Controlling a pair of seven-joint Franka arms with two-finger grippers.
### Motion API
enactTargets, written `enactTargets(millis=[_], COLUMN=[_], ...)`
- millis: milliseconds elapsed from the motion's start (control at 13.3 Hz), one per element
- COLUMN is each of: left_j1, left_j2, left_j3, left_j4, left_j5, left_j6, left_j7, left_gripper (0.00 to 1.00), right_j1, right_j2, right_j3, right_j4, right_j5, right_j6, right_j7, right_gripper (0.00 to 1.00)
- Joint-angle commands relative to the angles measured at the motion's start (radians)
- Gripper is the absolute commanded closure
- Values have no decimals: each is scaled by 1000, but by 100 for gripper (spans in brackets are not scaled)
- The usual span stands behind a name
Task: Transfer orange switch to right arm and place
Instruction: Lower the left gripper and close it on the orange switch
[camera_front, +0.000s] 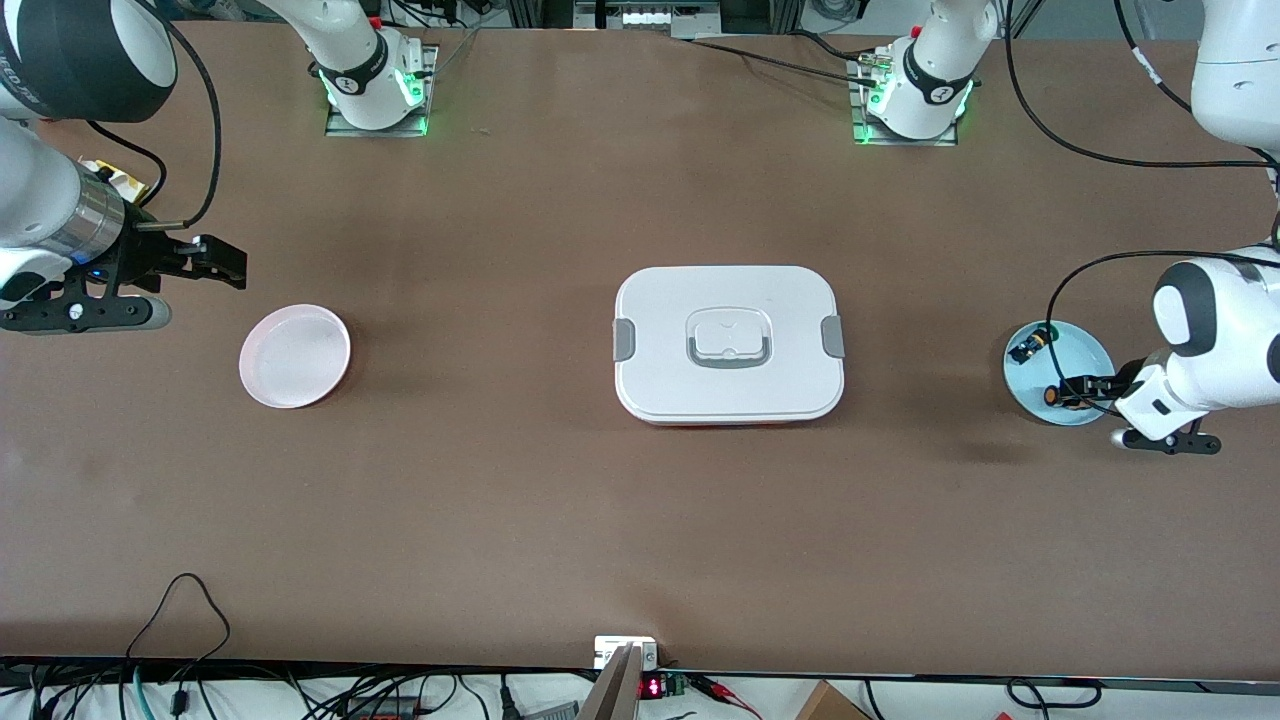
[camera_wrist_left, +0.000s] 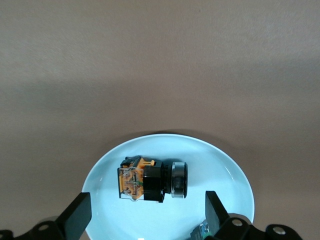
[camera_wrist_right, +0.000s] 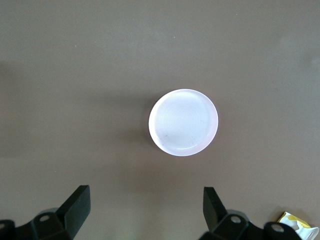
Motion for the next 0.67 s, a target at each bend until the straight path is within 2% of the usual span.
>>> enactTargets(millis=[0,599], left_j1=[20,26], left_j2=[8,50], left_j3=[-13,-14], left_j4=[-14,-22], left_j5=[12,-25], left_j6=[28,88], left_j7=[15,44], left_gripper=[0,0], right_j1=[-2,-3], right_j2=[-2,-2], right_j3=[2,0], right_j4=[10,10], right_j5=[-9,-1], right_j6=[-16,-16], right_j7=[9,3], right_gripper=[0,0])
